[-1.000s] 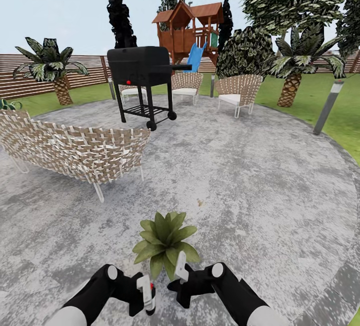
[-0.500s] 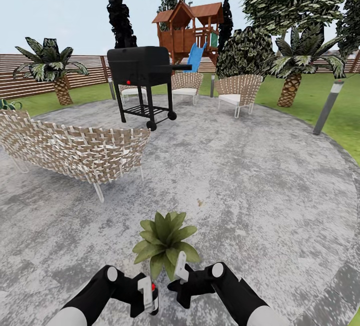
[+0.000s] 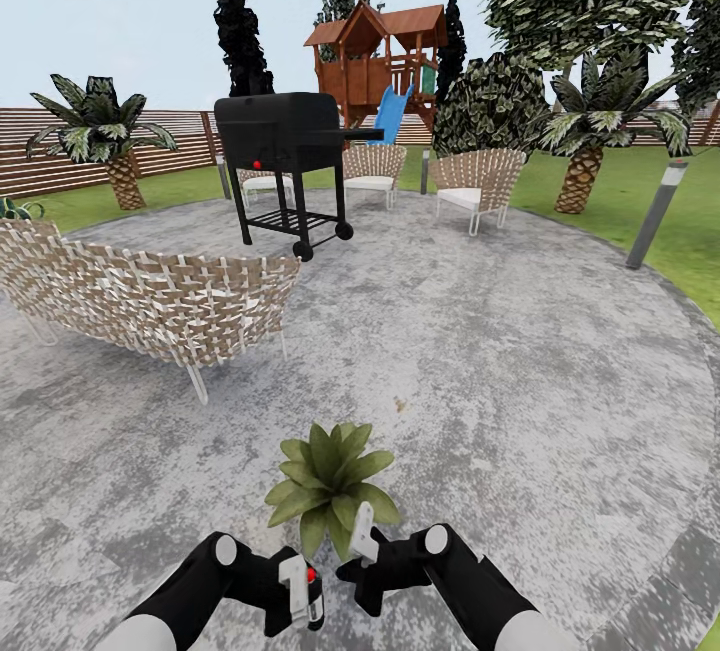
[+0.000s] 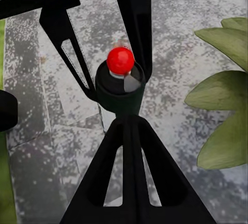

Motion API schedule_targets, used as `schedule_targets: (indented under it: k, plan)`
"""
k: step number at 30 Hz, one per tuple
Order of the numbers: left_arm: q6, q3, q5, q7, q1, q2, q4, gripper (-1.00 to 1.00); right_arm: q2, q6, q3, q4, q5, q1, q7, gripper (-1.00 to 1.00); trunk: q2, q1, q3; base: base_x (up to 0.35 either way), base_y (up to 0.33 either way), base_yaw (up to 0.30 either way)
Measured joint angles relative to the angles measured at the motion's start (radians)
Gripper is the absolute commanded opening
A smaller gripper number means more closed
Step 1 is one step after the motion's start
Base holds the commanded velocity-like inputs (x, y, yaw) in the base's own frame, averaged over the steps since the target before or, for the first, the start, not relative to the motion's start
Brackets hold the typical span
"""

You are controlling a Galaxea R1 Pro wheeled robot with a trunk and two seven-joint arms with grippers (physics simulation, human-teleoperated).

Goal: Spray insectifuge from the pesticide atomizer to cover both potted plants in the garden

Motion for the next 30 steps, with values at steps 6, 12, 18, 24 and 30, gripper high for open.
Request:
schedule_targets:
  k: [6,12,18,24,30]
  plan:
    - [0.0,-0.001,-0.001,-0.025,-0.001,-0.013,0.0,-1.0,-0.001,-0.001,-0.001,0.0,0.001,0.0,-0.001,-1.0,0.0,0.0,0.0,0.0,0.0,0.0]
    - [0.0,0.0,-0.001,-0.025,-0.001,-0.027,0.0,-1.0,-0.001,-0.001,-0.001,0.0,0.0,0.0,-0.002,-1.0,0.0,0.0,0.0,0.0,0.0,0.0]
    - [0.0,0.0,-0.001,-0.025,-0.002,-0.039,0.0,-1.0,-0.001,-0.001,-0.001,0.0,-0.001,0.0,-0.002,-1.0,0.0,0.0,0.0,0.0,0.0,0.0]
    - [0.0,0.0,-0.001,-0.025,-0.002,-0.041,0.0,-1.0,-0.001,-0.001,-0.001,-0.001,-0.001,0.0,-0.002,-1.0,0.0,0.0,0.0,0.0,0.0,0.0]
    - [0.0,0.0,-0.001,-0.025,-0.002,-0.052,0.0,-1.0,-0.001,-0.001,0.0,0.0,-0.001,0.0,-0.002,-1.0,0.0,0.0,0.0,0.0,0.0,0.0]
